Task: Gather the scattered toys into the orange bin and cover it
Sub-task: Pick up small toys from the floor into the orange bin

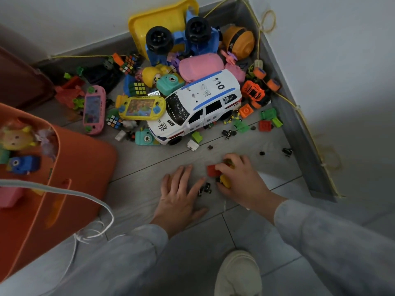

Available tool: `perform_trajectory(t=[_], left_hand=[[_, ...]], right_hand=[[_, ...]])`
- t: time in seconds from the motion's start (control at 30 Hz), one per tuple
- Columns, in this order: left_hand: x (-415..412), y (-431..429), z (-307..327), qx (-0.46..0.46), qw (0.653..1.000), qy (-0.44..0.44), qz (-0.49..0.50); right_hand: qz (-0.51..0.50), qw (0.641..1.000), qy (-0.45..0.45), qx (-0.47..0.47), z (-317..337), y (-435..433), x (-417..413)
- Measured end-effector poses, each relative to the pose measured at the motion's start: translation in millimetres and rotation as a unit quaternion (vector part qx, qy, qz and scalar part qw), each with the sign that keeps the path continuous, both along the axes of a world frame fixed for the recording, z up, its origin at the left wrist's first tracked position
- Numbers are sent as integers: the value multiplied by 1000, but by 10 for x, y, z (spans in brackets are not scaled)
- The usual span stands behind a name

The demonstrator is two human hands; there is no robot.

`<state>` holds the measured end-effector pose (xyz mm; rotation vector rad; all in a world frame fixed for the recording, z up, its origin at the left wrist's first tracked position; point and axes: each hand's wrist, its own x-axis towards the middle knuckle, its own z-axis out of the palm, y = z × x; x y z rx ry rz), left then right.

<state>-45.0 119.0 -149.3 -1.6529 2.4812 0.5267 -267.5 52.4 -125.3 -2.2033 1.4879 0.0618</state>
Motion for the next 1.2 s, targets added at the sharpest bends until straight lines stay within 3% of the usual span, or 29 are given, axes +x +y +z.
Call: perform_trajectory(t=[0.3, 0.5, 0.9, 1.2], left_hand=[[-281, -382, -38, -37, 999, 14, -2], [-354, -743, 2, -32, 999, -34, 3], [-497, -763, 27, -60, 995, 12, -74], [-241, -809, 313, 47, 998, 30, -7]], right_hand=[[-124, 985, -118, 13, 86, 118, -378], [-175, 978, -109, 10, 108, 256, -638], [-177, 979, -102, 24, 60, 469, -849], [-156, 981, -108, 22, 237, 494, -685]])
